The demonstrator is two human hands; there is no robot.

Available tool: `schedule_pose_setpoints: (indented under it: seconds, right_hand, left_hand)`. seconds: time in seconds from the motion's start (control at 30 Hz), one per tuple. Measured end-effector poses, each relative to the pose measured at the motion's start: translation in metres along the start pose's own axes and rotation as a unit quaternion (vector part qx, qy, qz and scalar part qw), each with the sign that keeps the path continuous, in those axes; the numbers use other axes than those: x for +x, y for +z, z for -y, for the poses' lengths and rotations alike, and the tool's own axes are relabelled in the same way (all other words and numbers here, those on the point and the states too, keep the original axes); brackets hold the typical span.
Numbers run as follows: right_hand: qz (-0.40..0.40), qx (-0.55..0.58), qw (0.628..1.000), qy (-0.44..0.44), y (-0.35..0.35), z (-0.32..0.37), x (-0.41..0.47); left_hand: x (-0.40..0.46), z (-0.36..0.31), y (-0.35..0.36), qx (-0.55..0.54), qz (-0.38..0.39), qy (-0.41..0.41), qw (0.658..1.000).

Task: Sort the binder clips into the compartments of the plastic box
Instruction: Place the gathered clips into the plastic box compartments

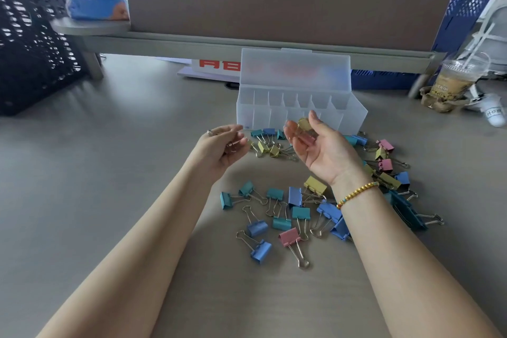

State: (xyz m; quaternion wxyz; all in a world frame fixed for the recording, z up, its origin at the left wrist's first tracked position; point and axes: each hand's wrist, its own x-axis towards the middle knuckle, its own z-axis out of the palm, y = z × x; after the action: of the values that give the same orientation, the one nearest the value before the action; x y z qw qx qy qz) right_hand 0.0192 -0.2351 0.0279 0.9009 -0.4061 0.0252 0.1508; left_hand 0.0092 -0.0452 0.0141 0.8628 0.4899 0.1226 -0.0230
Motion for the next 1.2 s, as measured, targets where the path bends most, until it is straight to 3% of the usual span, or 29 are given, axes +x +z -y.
schedule_pose_setpoints:
  seconds: [0.1,0.17,0.23,0.3,0.37,0.4,0.5,0.57,0.67,0.87,1.0,1.13,1.2]
  right_hand:
    - [0.005,-0.01,1.0,-0.01,0.001,-0.001,0.001]
    - [0.006,-0.059,0.998,-0.013,0.001,-0.001,0.002]
    - [-0.004,-0.13,0.991,-0.019,0.001,-0.003,0.005]
    - [-0.051,-0.283,0.956,-0.051,0.004,-0.004,0.006]
    - [-0.097,-0.48,0.865,-0.111,0.007,-0.006,0.008]
    - [-0.1,-0.563,0.808,-0.141,0.007,-0.008,0.009]
    - [-0.075,-0.762,0.62,-0.171,0.003,-0.018,0.014]
    - [-0.053,-0.826,0.54,-0.152,-0.002,-0.023,0.017]
    - [-0.043,-0.847,0.511,-0.14,-0.004,-0.023,0.019]
    - [-0.023,-0.859,0.482,-0.17,-0.001,-0.024,0.016]
    - [-0.017,-0.859,0.476,-0.189,-0.001,-0.025,0.018]
    - [-0.011,-0.863,0.466,-0.194,-0.004,-0.022,0.018]
    - [-0.015,-0.852,0.482,-0.206,-0.005,-0.022,0.017]
  left_hand:
    - [0.003,-0.001,0.001,0.024,0.004,-0.011,1.0]
    - [0.004,-0.004,0.002,0.117,-0.008,0.009,0.993]
    - [0.007,-0.008,0.004,0.257,-0.044,0.052,0.964]
    - [0.013,-0.009,0.006,0.37,-0.059,0.086,0.923]
    - [0.018,-0.008,0.006,0.456,-0.037,0.098,0.884]
    - [0.021,-0.006,0.005,0.519,-0.029,0.109,0.847]
    - [0.025,0.0,0.0,0.724,-0.031,0.166,0.669]
    - [0.025,0.002,0.0,0.765,-0.017,0.173,0.619]
    - [0.026,0.001,0.0,0.777,0.012,0.164,0.607]
    - [0.026,0.0,0.001,0.756,0.041,0.152,0.636]
    - [0.022,0.0,0.005,0.733,0.079,0.155,0.658]
    - [0.019,-0.002,0.004,0.745,0.085,0.147,0.645]
    - [0.02,-0.002,0.0,0.749,0.071,0.138,0.644]
